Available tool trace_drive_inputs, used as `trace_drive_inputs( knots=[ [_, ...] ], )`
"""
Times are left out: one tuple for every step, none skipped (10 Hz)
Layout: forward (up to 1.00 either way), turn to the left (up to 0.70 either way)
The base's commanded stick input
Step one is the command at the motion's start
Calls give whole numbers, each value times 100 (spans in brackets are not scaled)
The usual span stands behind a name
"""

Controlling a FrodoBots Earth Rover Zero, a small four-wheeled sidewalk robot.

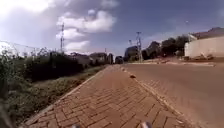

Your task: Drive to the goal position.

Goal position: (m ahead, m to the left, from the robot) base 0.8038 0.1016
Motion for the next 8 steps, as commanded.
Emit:
trace_drive_inputs(
  knots=[
    [68, 0],
    [51, 0],
    [33, 0],
    [15, 0],
    [0, 0],
    [0, 0],
    [0, 0],
    [0, 0]
  ],
)
